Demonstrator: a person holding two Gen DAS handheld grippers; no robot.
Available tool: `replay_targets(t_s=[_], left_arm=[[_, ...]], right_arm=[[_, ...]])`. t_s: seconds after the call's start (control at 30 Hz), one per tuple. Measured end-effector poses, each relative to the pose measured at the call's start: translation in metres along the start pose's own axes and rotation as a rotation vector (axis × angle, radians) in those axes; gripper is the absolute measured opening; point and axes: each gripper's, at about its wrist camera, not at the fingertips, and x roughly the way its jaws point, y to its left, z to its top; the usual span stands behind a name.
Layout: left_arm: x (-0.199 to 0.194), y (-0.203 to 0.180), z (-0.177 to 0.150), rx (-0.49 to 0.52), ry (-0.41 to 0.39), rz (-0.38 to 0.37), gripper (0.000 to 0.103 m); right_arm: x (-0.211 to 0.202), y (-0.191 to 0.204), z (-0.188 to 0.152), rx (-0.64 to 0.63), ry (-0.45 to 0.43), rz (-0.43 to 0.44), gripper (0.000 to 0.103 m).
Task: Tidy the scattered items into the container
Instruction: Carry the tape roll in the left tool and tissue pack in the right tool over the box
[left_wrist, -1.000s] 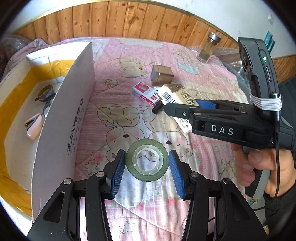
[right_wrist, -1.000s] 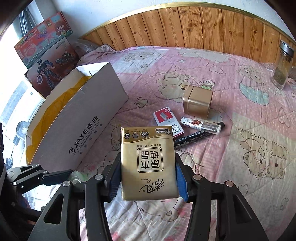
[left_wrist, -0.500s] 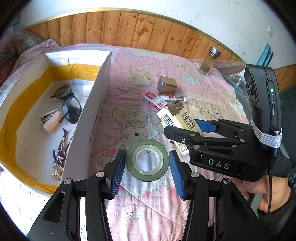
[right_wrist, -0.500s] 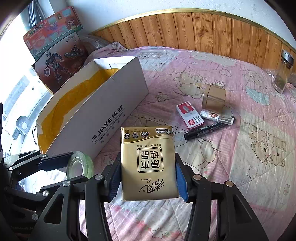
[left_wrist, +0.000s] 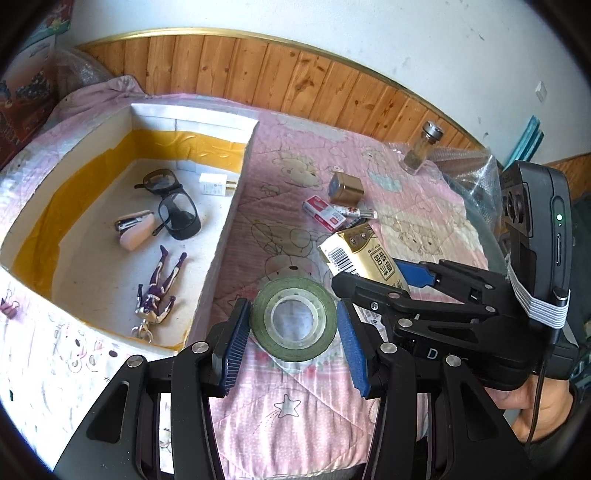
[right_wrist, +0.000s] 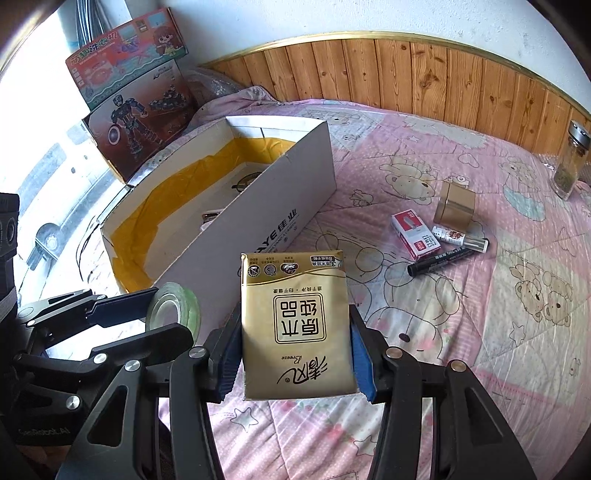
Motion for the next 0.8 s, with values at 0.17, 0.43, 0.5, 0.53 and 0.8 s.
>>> replay_targets(t_s=[0.17, 0.43, 0.5, 0.53, 0.8], left_arm=[[-0.015, 0.012, -0.006, -0.028, -0.026, -0.013, 0.049], [-0.031, 0.031, -0.021, -0.062, -0.043, -0.029, 0.049], [-0.035, 0.035, -0.024, -0.069, -0.046, -0.033, 0.049], [-0.036, 0.037, -0.025, -0.073, -0.049, -0.033, 0.049], [-0.053, 0.054, -0.025, -0.109, -0.083, -0.049, 0.049]], right_arm=[[-0.007, 0.019, -0.006, -0.007, -0.004, 0.005, 0.052], [-0.014, 0.046, -0.015, -0.014, -0.010, 0.019, 0.052], [-0.015, 0.053, -0.017, -0.019, -0.011, 0.023, 0.052], [-0.015, 0.055, -0.017, -0.021, -0.011, 0.023, 0.052], [-0.017, 0.075, -0.014, -0.046, -0.022, 0.031, 0.052]])
